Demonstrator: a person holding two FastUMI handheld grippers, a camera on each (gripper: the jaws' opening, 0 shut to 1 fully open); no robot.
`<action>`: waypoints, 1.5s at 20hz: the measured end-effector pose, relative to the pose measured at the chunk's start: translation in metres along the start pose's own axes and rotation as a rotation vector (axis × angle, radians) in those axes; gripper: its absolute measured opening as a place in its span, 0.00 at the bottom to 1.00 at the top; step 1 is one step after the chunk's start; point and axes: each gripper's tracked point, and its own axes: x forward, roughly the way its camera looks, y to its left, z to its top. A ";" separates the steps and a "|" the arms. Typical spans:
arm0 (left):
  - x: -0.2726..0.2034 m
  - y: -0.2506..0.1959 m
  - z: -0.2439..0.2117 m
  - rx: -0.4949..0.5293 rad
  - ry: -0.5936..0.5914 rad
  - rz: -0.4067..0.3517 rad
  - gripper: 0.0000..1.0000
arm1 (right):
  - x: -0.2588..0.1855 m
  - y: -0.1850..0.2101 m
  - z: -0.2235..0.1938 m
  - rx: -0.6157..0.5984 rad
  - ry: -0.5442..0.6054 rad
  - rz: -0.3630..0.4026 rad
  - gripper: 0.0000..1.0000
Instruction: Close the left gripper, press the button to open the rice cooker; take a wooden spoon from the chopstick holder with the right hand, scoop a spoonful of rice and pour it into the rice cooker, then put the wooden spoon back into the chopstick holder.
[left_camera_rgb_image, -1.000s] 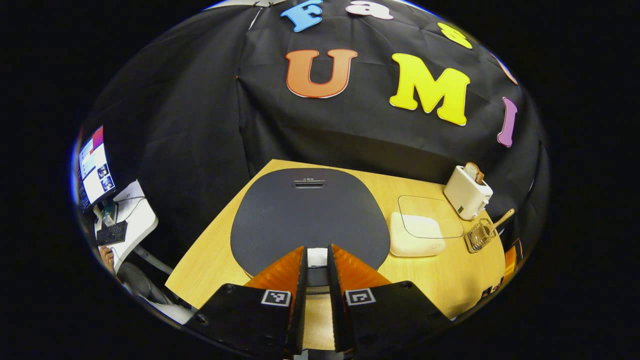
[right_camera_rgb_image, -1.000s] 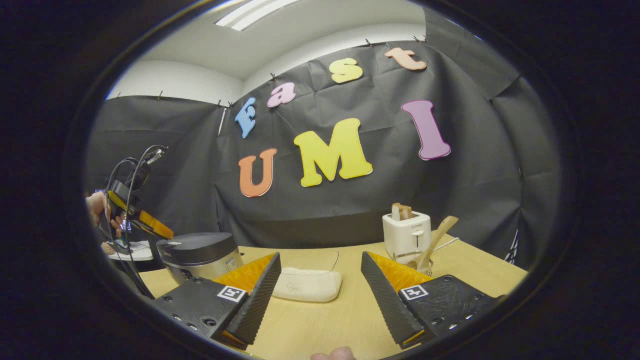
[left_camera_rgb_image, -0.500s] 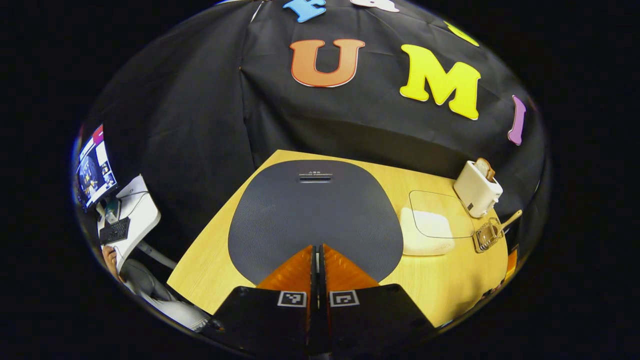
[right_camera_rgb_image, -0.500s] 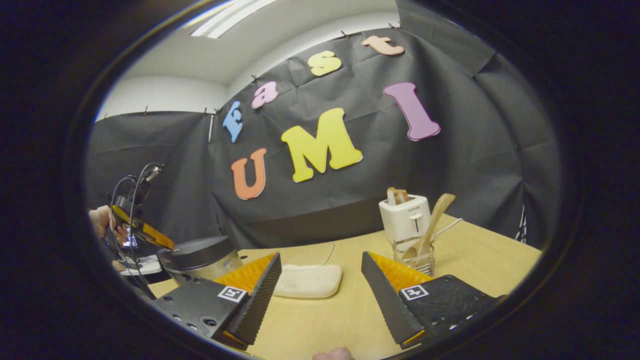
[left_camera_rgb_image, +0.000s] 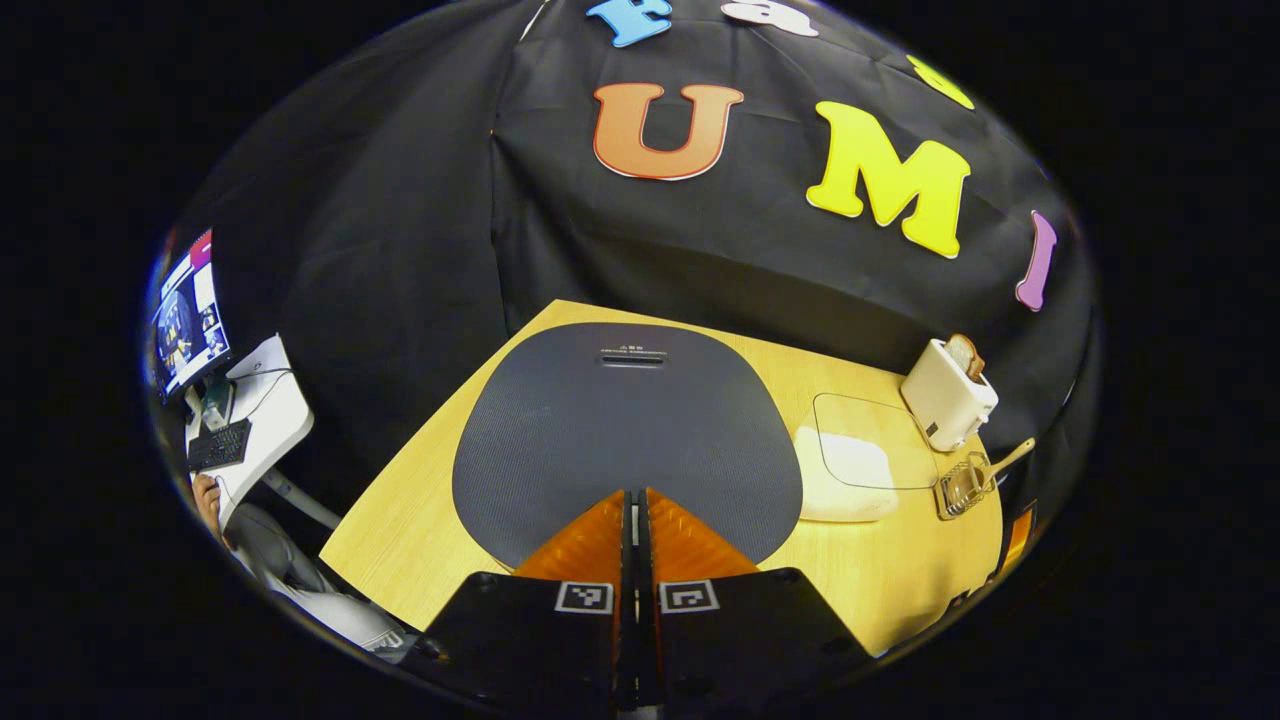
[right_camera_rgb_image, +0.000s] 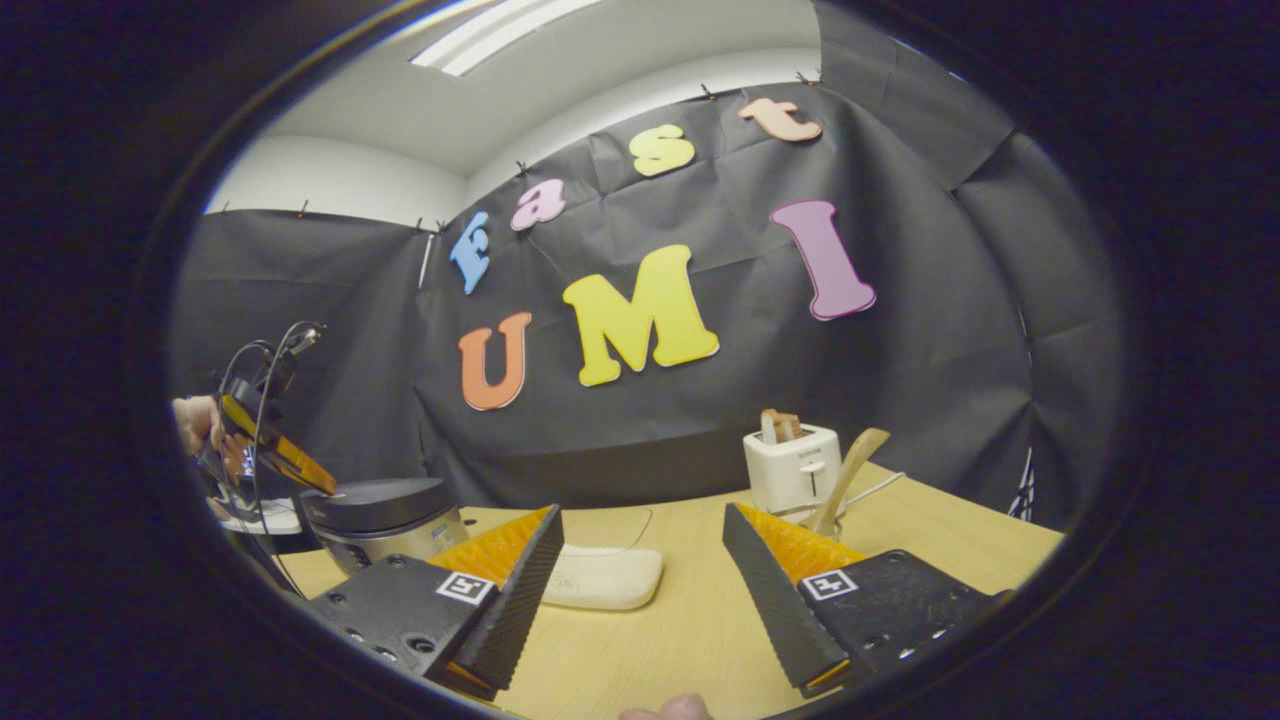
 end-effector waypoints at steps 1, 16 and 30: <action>-0.005 -0.001 0.011 -0.001 -0.055 -0.007 0.07 | -0.003 -0.004 0.003 0.001 -0.008 -0.011 0.95; -0.076 -0.048 0.098 0.183 -0.576 -0.052 0.99 | -0.028 -0.018 0.026 -0.096 -0.030 -0.077 0.95; -0.075 -0.085 -0.017 0.178 -0.673 -0.083 0.99 | -0.011 -0.095 0.018 -0.118 0.074 -0.231 0.95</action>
